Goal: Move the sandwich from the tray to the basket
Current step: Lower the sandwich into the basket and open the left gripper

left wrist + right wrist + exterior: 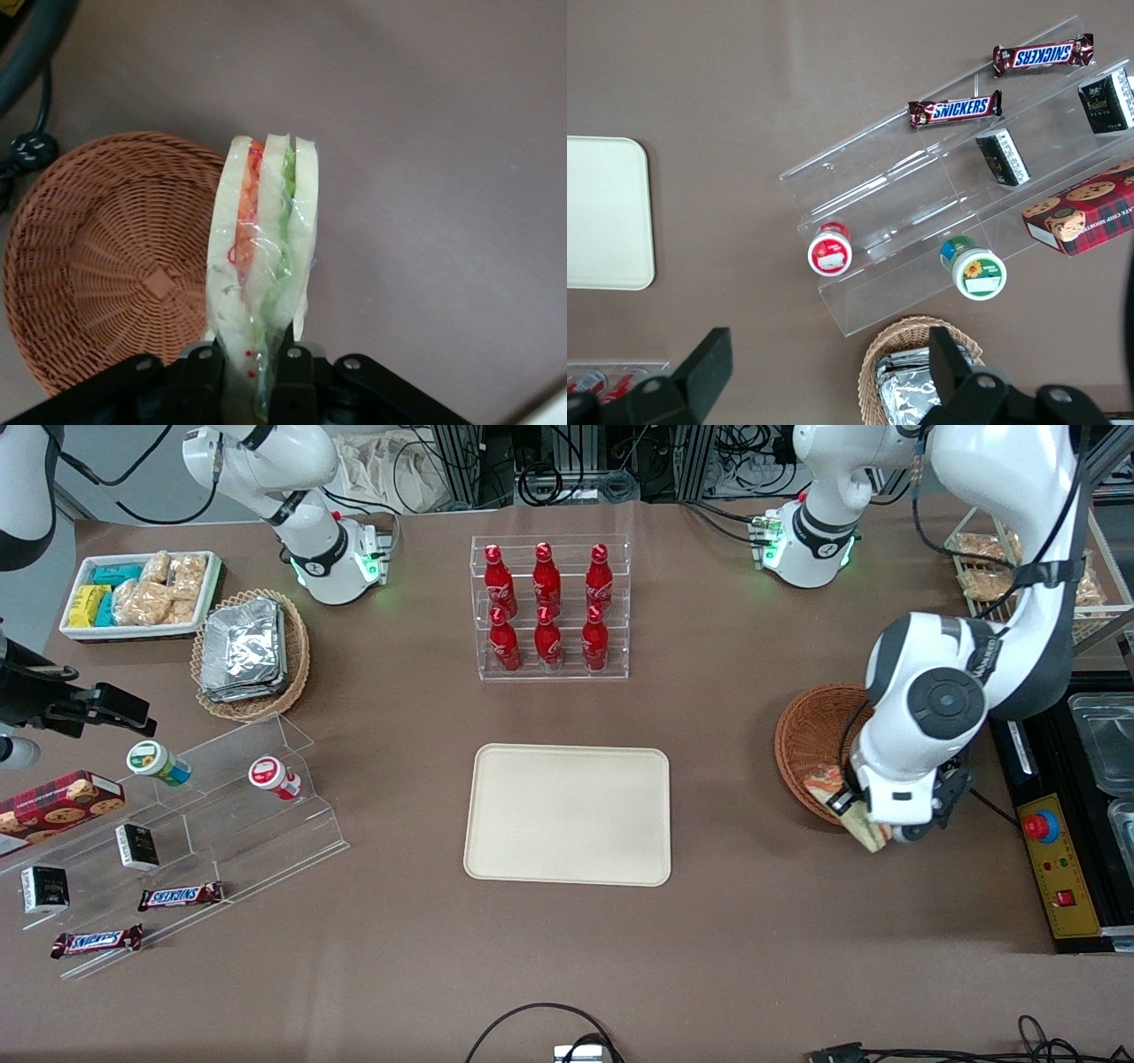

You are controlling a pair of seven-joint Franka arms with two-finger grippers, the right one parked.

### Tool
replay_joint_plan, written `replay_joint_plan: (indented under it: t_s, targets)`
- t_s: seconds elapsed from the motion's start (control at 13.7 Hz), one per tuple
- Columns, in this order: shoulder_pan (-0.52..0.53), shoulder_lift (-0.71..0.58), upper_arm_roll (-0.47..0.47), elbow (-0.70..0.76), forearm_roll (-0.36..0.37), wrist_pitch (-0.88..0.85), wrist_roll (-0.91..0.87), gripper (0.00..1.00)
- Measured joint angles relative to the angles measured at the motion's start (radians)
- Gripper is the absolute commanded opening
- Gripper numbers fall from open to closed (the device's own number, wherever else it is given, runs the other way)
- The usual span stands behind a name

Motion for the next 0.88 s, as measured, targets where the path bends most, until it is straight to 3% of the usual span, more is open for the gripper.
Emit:
replay_joint_plan:
  t_s: [0.29, 0.88]
  targets:
    - [0.056, -0.073, 0.0, -0.216, -0.003, 0.17, -0.001, 0.0]
    - [0.097, -0.076, 0.0, -0.403, -0.04, 0.339, -0.006, 0.0]
